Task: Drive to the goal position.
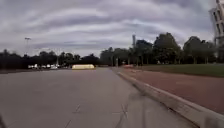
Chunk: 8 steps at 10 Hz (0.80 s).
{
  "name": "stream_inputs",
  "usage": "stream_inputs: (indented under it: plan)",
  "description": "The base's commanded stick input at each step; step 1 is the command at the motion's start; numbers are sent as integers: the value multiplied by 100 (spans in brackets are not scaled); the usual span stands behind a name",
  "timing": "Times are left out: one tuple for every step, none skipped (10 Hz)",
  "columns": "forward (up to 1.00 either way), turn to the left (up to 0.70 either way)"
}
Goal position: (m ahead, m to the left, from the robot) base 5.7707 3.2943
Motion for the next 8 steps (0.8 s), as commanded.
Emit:
stream_inputs:
  plan:
    - [70,0]
    - [70,0]
    - [70,0]
    - [70,0]
    - [70,0]
    - [70,0]
    - [70,0]
    - [70,0]
